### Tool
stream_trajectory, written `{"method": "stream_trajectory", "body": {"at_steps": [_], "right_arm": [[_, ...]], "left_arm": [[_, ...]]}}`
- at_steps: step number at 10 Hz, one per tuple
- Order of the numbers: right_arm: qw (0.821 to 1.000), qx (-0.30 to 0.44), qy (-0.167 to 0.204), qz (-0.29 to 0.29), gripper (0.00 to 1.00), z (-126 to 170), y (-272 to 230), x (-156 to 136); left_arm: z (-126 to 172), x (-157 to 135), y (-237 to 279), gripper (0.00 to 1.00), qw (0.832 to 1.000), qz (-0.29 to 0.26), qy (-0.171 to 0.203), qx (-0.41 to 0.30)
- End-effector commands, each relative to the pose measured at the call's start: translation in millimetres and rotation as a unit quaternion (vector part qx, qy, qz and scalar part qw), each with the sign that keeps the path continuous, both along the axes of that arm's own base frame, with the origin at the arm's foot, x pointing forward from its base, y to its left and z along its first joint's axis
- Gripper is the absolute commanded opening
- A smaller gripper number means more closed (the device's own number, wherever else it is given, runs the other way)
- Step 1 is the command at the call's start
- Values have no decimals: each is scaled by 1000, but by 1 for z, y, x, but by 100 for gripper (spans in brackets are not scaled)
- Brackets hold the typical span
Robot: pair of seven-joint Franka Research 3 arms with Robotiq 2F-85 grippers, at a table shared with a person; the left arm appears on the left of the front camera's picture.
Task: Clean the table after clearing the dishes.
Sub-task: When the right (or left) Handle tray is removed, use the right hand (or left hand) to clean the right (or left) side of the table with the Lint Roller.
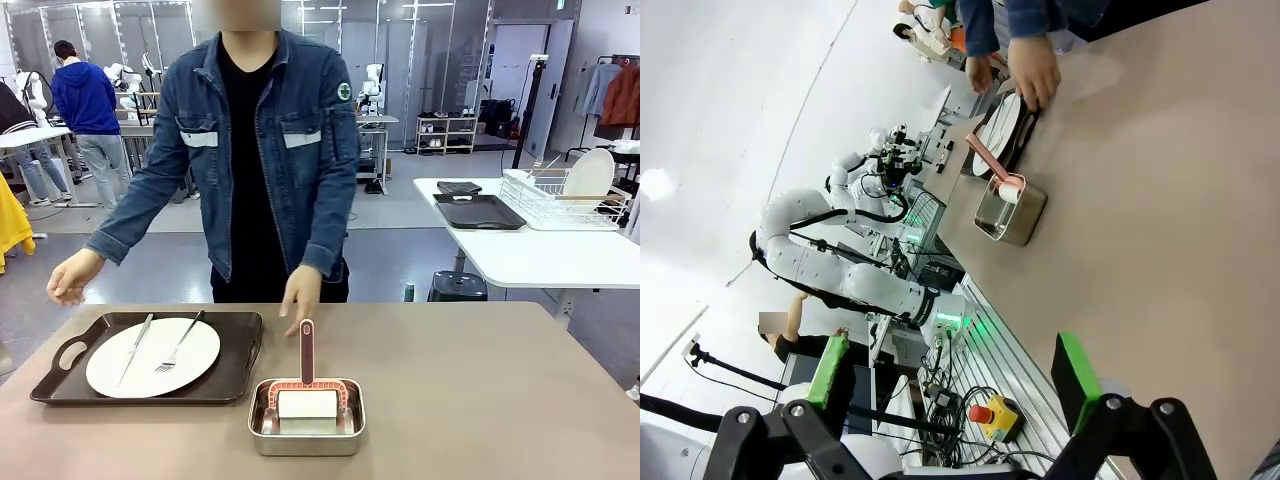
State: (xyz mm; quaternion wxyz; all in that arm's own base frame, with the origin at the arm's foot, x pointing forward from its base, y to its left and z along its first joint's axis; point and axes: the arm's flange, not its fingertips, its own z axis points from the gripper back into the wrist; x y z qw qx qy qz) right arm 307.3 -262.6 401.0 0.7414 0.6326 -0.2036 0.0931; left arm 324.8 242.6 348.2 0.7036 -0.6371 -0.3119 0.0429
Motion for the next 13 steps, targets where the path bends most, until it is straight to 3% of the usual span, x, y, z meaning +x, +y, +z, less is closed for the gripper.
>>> {"method": "stream_trajectory", "body": {"at_steps": [1,11,13], "right_arm": [[1000,-3,-8,11,100,1,-2,-2],[1000,-3,-8,11,100,1,-2,-2],[1000,-3,-8,11,100,1,-2,-2]], "left_arm": [[0,-4,3,100,1000,-6,-8,2],[0,0,-1,100,1000,-1,0,0],[16,11,-20,100,997,-38,-34,56]]}}
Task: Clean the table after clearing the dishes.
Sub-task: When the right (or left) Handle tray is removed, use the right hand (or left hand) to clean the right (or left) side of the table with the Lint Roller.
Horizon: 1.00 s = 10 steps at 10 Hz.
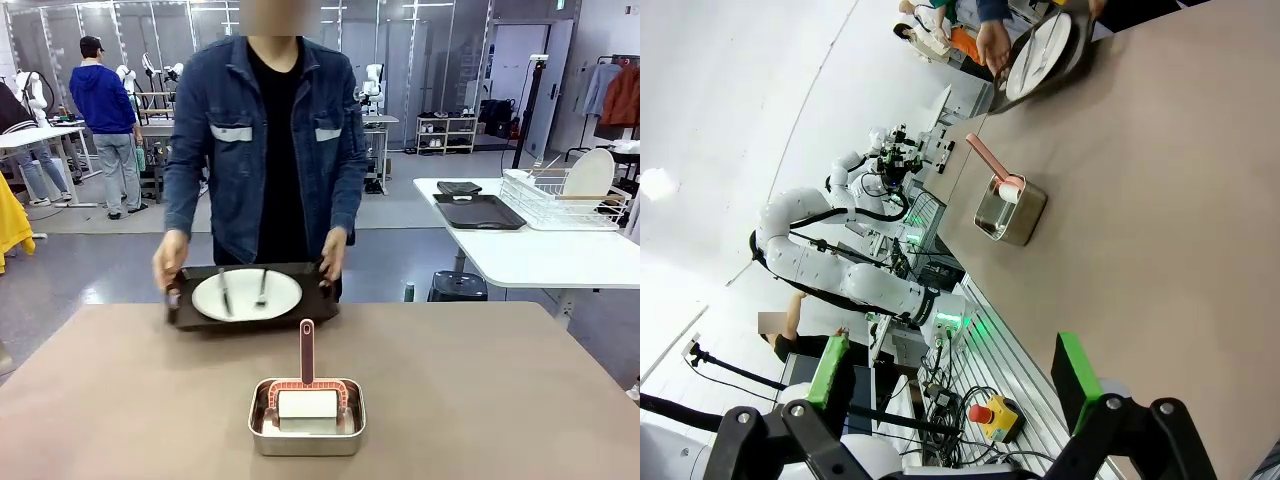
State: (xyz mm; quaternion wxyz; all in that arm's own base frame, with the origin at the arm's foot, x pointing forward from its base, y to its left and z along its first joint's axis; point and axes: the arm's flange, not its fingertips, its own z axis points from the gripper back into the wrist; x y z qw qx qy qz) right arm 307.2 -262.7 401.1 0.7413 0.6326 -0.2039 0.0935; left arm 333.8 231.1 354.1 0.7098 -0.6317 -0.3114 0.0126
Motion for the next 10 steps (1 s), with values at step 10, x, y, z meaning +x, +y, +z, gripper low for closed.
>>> {"method": "stream_trajectory", "body": {"at_steps": [10], "right_arm": [[1000,-3,-8,11,100,1,-2,-2]], "left_arm": [[17,3,-257,100,993,-45,-27,105]]}}
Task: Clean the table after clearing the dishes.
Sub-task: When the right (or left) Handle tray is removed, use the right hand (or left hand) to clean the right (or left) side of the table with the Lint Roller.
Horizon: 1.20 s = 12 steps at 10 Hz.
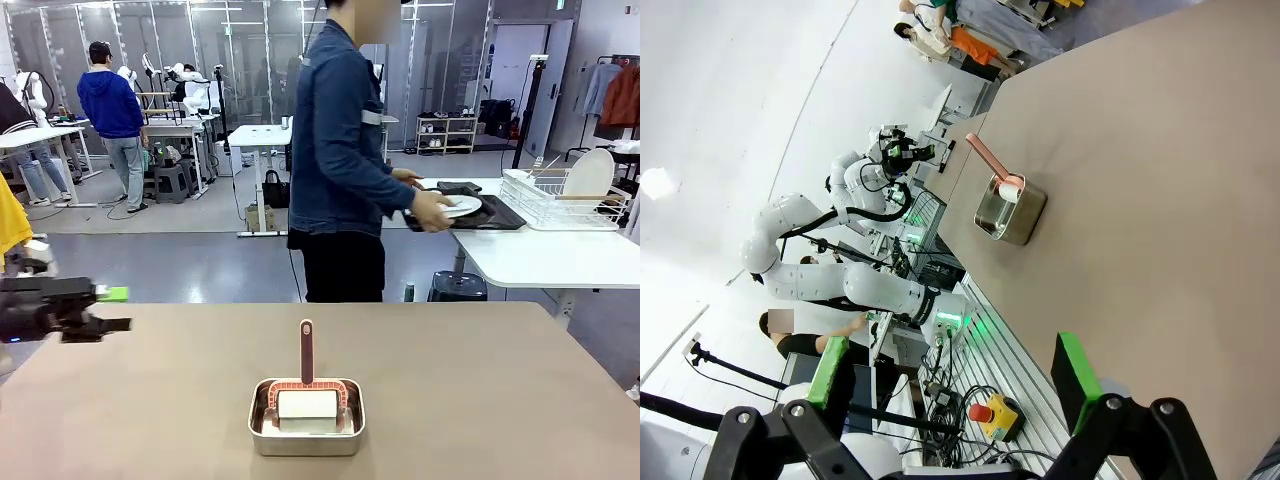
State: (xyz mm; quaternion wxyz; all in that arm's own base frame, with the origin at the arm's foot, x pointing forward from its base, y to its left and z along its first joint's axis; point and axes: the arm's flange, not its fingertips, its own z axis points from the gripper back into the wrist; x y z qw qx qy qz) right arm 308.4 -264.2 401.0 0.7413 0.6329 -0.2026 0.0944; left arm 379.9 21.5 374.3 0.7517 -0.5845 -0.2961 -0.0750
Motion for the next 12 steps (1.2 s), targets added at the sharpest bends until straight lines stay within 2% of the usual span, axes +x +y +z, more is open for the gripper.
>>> {"method": "stream_trajectory", "body": {"at_steps": [1,4,6,12], "right_arm": [[1000,-3,-8,9,100,1,0,-3],[1000,-3,-8,9,100,1,0,-3],[1000,-3,-8,9,100,1,0,-3],[1000,-3,-8,9,100,1,0,-3]], "left_arm": [[-1,-38,-83,100,1000,-1,-2,27],[10,-29,-161,100,994,-49,-25,93],[18,-16,-201,100,990,-44,-53,124],[3,38,-254,100,983,-61,-87,149]]}}
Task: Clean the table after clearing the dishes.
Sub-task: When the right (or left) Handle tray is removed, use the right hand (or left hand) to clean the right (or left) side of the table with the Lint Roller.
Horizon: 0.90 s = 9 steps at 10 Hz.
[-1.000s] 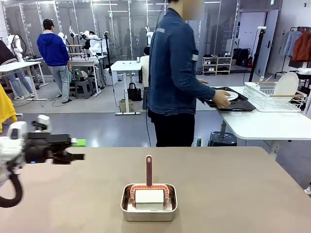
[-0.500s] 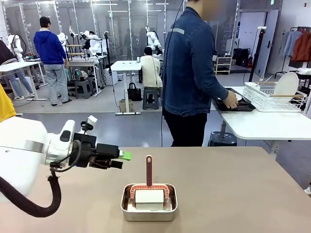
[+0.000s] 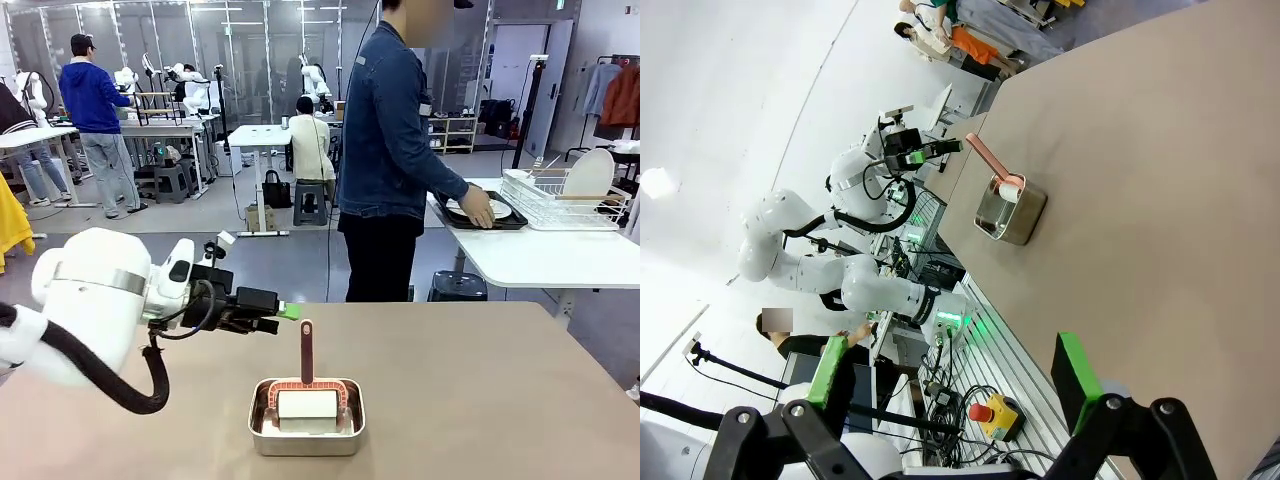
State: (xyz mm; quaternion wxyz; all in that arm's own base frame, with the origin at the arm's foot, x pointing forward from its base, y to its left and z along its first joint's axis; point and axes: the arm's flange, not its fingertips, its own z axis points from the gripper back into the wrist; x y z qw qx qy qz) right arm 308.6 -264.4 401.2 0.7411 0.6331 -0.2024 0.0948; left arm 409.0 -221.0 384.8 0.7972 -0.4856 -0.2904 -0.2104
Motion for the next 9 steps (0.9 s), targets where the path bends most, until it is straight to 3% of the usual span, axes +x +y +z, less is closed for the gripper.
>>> {"method": "stream_trajectory", "body": {"at_steps": [1,8,9], "right_arm": [[1000,-3,-8,9,100,1,0,-3],[1000,-3,-8,9,100,1,0,-3],[1000,-3,-8,9,100,1,0,-3]], "left_arm": [[7,-10,6,100,1000,3,3,-5],[6,-4,5,100,1000,4,-3,-4],[10,-2,6,100,999,2,-9,40]]}}
